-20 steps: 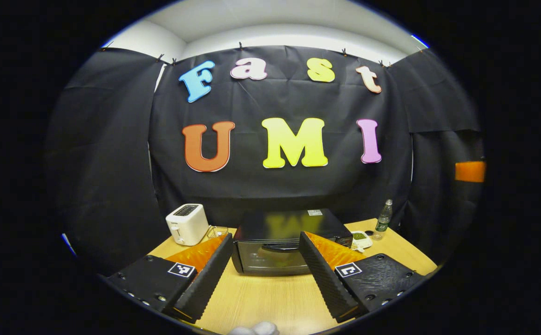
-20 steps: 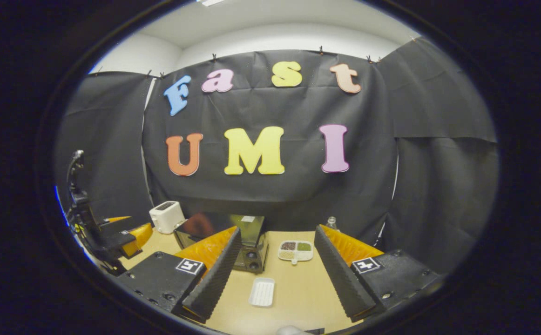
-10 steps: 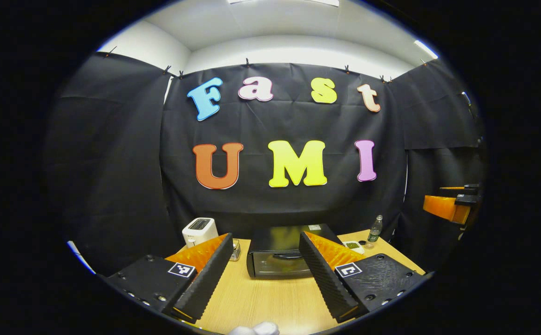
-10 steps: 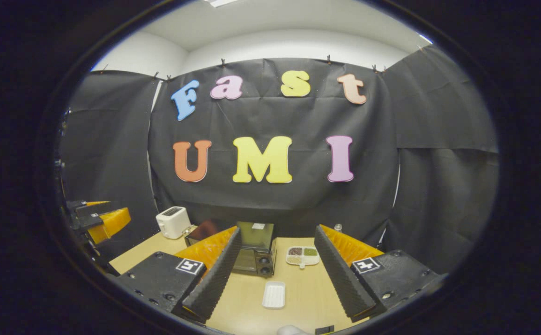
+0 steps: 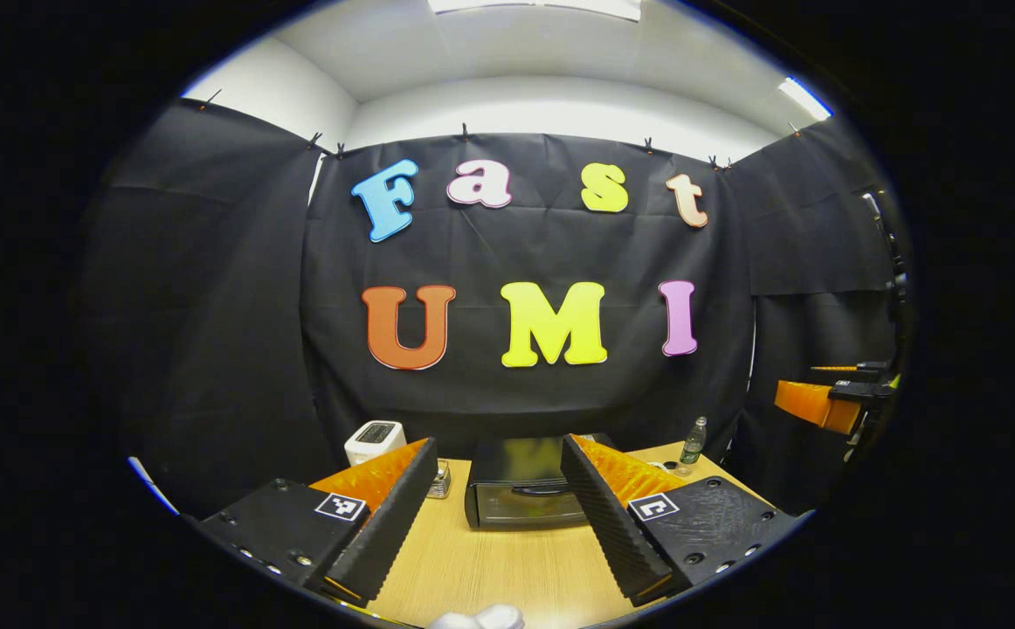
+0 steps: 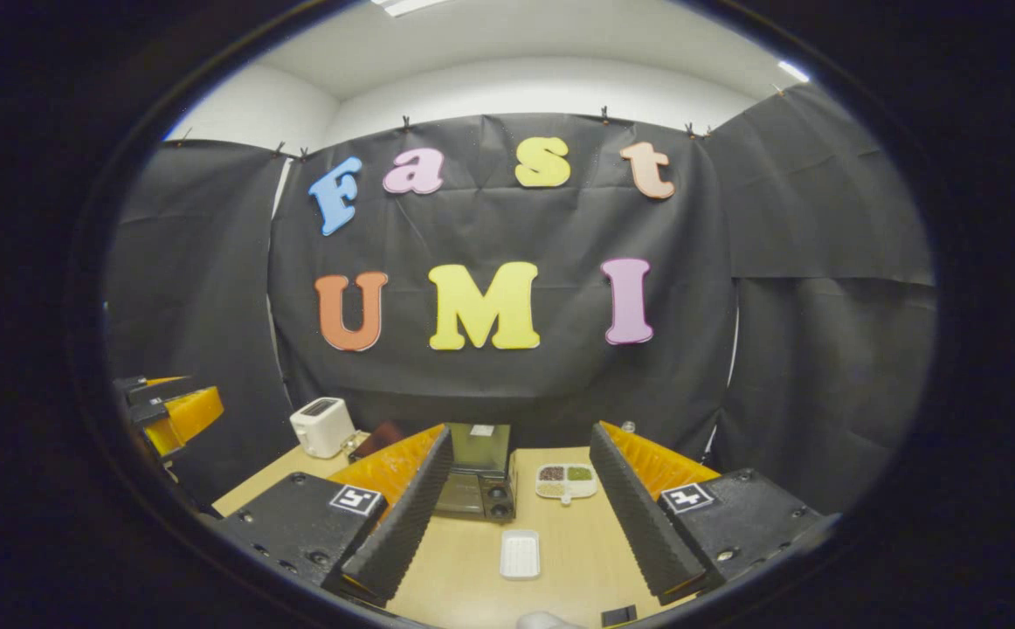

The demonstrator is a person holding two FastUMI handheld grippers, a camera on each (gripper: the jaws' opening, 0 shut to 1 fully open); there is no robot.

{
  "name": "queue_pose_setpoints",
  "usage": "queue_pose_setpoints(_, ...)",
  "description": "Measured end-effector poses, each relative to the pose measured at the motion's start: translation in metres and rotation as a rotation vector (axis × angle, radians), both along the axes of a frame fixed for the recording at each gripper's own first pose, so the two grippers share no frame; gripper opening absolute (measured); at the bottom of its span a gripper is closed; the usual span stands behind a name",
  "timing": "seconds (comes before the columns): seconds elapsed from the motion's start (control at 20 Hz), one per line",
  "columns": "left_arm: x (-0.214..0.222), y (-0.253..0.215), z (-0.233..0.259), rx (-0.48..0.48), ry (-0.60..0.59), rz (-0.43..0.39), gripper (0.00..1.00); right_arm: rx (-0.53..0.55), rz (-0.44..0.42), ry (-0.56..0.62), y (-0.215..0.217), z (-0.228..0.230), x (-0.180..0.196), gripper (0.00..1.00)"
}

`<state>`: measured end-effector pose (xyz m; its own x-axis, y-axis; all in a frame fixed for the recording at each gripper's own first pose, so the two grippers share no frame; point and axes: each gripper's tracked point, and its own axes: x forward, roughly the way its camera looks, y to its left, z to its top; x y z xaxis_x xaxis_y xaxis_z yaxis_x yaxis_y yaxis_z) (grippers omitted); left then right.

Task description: Open the electric oven with the left hand, put the food in, and close the electric oven.

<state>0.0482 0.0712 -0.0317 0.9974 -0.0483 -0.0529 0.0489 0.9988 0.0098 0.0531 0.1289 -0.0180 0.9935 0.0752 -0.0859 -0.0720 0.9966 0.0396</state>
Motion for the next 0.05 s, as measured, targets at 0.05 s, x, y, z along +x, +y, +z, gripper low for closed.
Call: queue_pose_setpoints(0.05, -0.0010, 0.0007, 0.0015, 0.002, 0.000, -0.002, 0.94, 0.000, -0.003, -0.008, 0.0003, 0.0036, -0.0010, 0.91)
